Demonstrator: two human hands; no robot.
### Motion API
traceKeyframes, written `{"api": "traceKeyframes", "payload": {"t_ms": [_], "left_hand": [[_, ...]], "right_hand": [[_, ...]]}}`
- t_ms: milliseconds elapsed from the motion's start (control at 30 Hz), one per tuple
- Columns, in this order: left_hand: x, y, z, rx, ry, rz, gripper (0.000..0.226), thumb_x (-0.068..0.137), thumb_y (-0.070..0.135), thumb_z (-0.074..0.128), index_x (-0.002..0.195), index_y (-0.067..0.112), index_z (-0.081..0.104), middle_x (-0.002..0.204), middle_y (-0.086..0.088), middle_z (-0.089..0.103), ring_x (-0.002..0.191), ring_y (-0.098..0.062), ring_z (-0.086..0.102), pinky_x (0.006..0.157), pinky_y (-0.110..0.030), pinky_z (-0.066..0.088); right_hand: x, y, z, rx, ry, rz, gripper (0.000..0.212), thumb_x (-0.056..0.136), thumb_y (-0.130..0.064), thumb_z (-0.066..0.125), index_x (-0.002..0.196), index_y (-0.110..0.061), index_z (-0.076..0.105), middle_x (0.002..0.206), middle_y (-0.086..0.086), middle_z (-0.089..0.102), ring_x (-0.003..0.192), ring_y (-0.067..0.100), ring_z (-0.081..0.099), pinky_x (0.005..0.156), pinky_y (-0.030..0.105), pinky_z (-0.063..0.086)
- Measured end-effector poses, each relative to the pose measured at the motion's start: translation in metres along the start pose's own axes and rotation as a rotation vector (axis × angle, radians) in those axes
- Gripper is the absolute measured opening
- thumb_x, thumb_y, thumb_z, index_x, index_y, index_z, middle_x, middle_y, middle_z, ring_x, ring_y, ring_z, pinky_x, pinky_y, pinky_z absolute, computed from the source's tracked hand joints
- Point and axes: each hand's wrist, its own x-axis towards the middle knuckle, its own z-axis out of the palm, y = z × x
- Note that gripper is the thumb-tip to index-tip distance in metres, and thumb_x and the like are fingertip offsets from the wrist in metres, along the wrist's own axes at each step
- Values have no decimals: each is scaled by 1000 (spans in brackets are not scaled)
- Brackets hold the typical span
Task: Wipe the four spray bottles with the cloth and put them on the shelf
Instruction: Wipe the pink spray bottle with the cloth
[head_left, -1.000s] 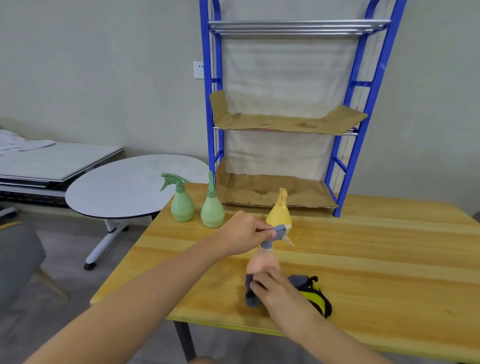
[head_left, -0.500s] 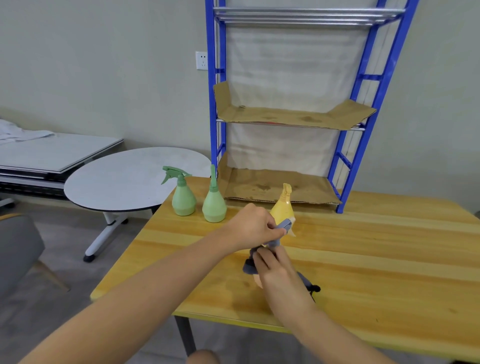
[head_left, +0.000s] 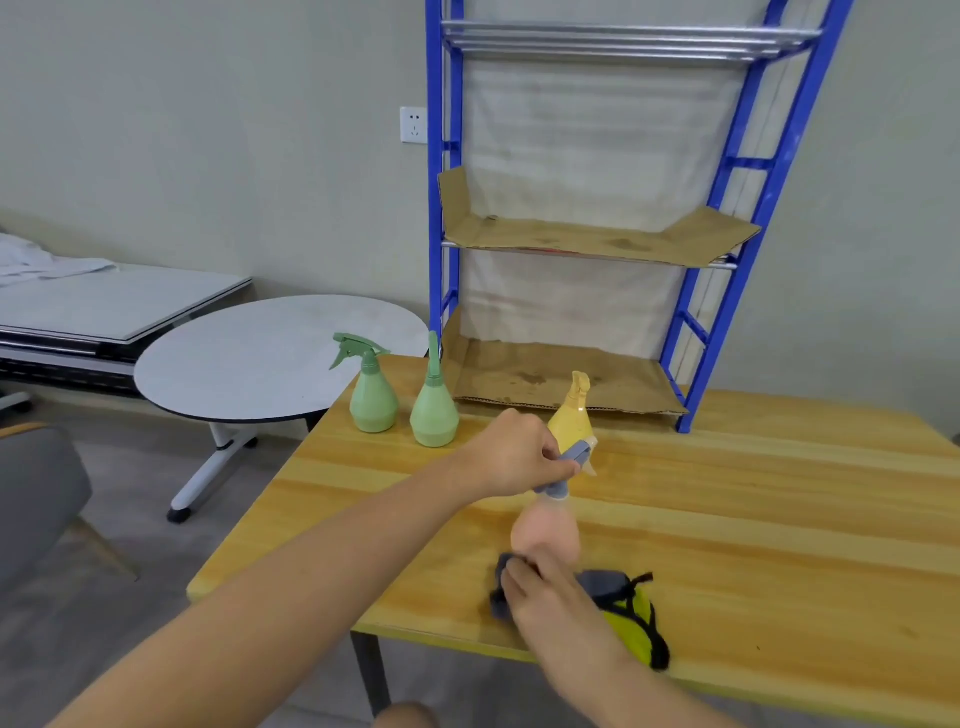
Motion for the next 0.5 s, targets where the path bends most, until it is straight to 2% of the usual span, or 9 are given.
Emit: {"api": "traceKeyframes", "payload": {"t_ms": [67,133,233,300,367,433,500], "left_hand": [[1,-2,-1,-2,-15,2,42,93,39,66,57,18,68,54,-1,60,46,-7,44,51,-28,39],[2,-3,-4,-4,-32,13,43,95,38,66,60,14,69,53,-2,52,49,-11,39,51,-27,34],[4,-6,-10,-9,-78,57,39,96,36,65,63,19,72,55,-5,52,53,-9,39,53,-23,33],[7,-10,-12,-31,-114,73,39,97,36,64,62,20,70,57,-5,48,55,-10,38,56,-25,33],[9,-14,-13,-45,-131,66,34,97,36,64,73,14,75,59,0,45,58,-10,36,57,-26,32],[10,-16,-12,-48,-133,59,31,97,36,64,83,12,78,59,3,46,58,-9,37,56,-23,32],[11,-17,-10,-39,-130,58,31,97,38,63,87,14,79,60,-1,49,58,-8,38,55,-23,33]], "right_hand": [[-9,5,2,102,36,-42,27,70,-10,70,97,-4,69,95,7,61,96,28,46,86,36,52],[-6,26,-4,260,207,38,39,70,-11,73,108,-11,70,113,2,63,110,23,50,97,31,44],[-3,53,-13,323,335,158,52,73,-5,76,124,-6,62,129,0,55,115,20,49,102,29,41],[-10,54,-4,317,353,90,39,82,-5,61,121,-6,63,126,0,55,114,19,48,104,26,39],[-19,47,5,244,260,-89,33,87,-14,45,111,-10,67,114,-2,60,109,18,46,99,25,44],[-21,47,7,220,199,-207,33,88,-17,42,110,-13,66,112,-4,60,107,17,46,94,26,48],[-14,59,4,292,310,-94,31,90,-16,47,115,-10,65,117,-3,61,113,16,48,103,23,40]]}}
